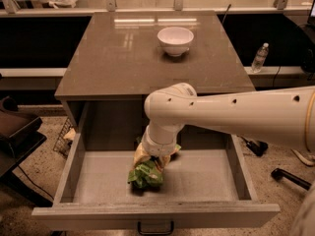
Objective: Pick green rice chip bag from top drawer and place on counter
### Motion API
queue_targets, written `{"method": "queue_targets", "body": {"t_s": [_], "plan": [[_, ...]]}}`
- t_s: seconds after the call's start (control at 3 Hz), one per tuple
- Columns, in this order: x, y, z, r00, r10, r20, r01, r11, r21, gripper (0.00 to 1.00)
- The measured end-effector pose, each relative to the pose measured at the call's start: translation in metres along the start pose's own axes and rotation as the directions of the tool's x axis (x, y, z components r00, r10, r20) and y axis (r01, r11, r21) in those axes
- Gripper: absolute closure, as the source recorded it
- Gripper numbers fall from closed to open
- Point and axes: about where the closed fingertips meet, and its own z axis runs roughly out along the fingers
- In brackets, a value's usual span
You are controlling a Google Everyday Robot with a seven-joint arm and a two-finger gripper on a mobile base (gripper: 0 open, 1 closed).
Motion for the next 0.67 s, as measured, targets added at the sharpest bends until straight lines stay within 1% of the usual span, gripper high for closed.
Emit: {"method": "queue_targets", "body": {"t_s": [0.33,0.67], "plan": [[0.001,-0.004,-0.011,1.000,-0.021,0.013,0.021,0.9994,-0.026,1.00],[0.007,-0.019,-0.083,0.996,-0.042,0.074,0.050,0.9914,-0.120,1.00]]}}
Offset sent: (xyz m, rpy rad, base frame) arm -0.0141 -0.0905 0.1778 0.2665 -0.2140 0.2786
